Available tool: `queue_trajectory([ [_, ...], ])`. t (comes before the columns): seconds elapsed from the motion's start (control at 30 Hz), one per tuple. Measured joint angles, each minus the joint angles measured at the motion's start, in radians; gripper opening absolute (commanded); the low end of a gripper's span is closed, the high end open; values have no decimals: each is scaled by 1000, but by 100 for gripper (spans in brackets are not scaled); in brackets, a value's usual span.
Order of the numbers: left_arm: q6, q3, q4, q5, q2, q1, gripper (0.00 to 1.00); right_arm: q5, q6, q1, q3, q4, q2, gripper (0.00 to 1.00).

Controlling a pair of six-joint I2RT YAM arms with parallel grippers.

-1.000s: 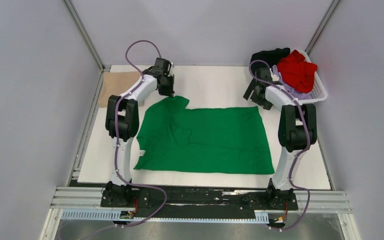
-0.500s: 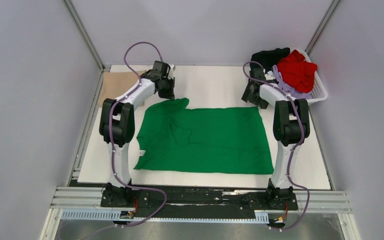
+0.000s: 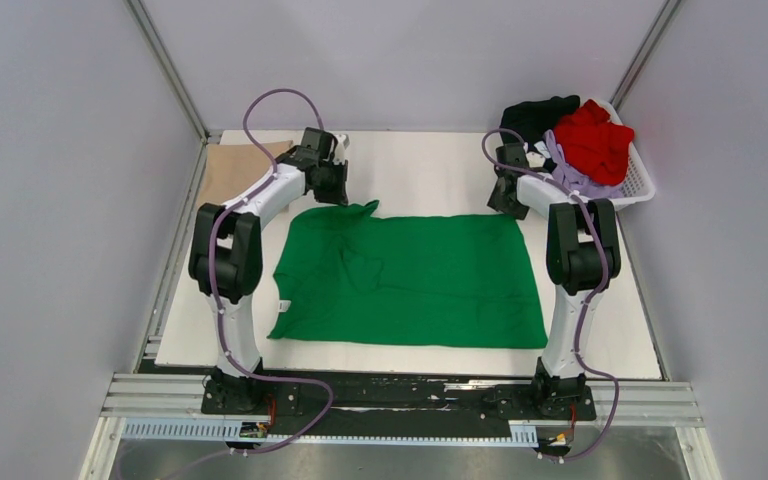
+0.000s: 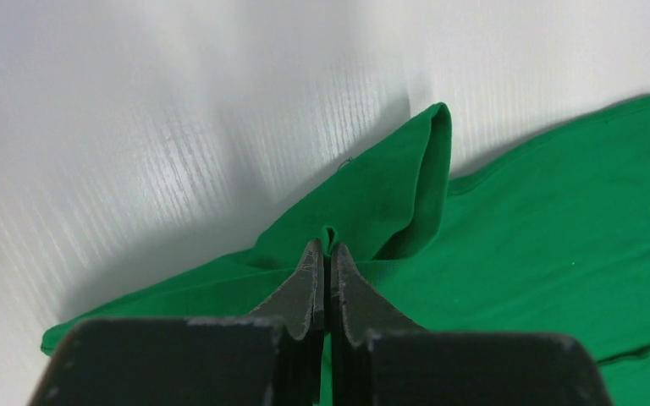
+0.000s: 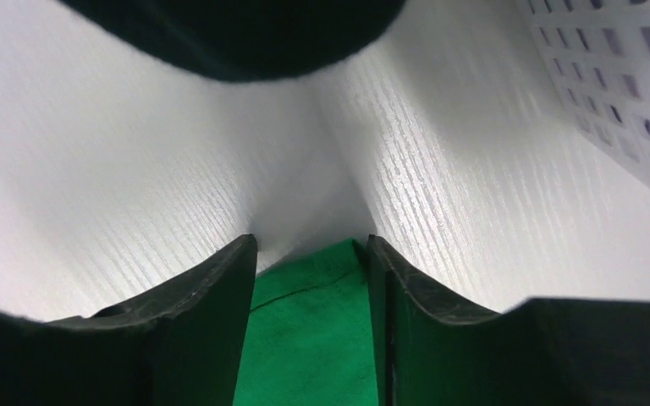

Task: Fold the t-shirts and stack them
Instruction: Grab the side of the flattened tshirt furthest away from the robot with both arms, then fold the other side of the tshirt into a rectangle

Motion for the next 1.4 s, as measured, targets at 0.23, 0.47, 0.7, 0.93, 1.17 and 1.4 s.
queue_trajectory([
  [0.23, 1, -12, 4, 4, -35, 0, 0, 8, -17, 0, 0, 1, -1, 24],
  [0.47, 6, -17, 5, 6, -58, -4, 0, 24, -32, 0, -3, -6, -5, 0],
  [0.7, 8, -101, 11, -12, -141, -27, 0, 69, -72, 32, -82, -12, -67, 0],
  [0.93, 5, -252, 22, -45, -310, -59, 0, 88, -71, 65, -229, -17, -222, 0],
  [1.17, -16, -373, 35, -72, -485, -70, 0, 101, -69, 90, -342, -32, -412, 1],
  [1.4, -68, -455, 30, -100, -653, -70, 0, 101, -63, 92, -416, -69, -571, 2],
])
